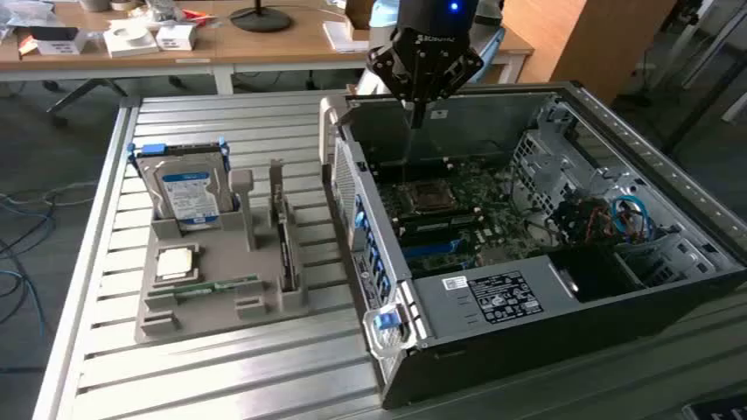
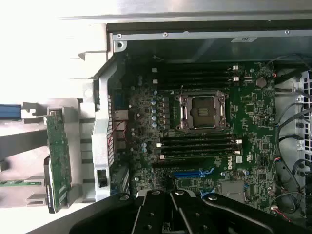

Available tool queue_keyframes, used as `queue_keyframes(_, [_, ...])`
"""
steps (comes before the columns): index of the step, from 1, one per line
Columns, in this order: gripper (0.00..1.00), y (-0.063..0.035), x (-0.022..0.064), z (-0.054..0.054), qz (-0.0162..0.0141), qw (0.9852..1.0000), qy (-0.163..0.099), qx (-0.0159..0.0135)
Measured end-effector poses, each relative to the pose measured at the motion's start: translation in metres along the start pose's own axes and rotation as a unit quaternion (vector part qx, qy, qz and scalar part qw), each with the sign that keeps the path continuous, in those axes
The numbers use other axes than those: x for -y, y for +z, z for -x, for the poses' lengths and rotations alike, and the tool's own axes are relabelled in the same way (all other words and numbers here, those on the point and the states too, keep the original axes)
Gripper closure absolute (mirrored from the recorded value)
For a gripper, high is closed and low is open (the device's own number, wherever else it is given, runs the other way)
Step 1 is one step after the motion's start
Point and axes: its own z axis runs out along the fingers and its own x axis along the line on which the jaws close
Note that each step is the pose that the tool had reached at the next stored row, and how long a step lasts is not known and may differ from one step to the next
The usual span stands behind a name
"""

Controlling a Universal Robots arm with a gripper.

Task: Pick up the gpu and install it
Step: 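Reach for the gpu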

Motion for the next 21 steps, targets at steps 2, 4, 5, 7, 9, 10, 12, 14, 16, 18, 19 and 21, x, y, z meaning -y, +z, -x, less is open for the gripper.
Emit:
queue_keyframes(2, [0.89, 0.0, 0.0, 0.0, 0.0, 1.0, 0.0, 0.0])
queue_keyframes(4, [0.89, 0.0, 0.0, 0.0, 0.0, 1.0, 0.0, 0.0])
queue_keyframes(5, [0.89, 0.0, 0.0, 0.0, 0.0, 1.0, 0.0, 0.0])
queue_keyframes(7, [0.89, 0.0, 0.0, 0.0, 0.0, 1.0, 0.0, 0.0])
queue_keyframes(9, [0.89, 0.0, 0.0, 0.0, 0.0, 1.0, 0.0, 0.0])
queue_keyframes(10, [0.89, 0.0, 0.0, 0.0, 0.0, 1.0, 0.0, 0.0])
queue_keyframes(12, [0.89, 0.0, 0.0, 0.0, 0.0, 1.0, 0.0, 0.0])
queue_keyframes(14, [0.89, 0.0, 0.0002, -0.002, 0.0001, 1.0, 0.0, 0.0001])
queue_keyframes(16, [0.89, -0.0001, 0.0003, -0.004, 0.0, 1.0, 0.0, 0.0])
queue_keyframes(18, [0.89, -0.0001, 0.0005, -0.007, 0.0, 1.0, 0.0, 0.0])
queue_keyframes(19, [0.89, -0.0002, 0.0006, -0.008, 0.0, 1.0, 0.0, 0.0])
queue_keyframes(21, [0.89, -0.0003, 0.0008, -0.011, 0.0, 1.0, 0.0, 0.0])
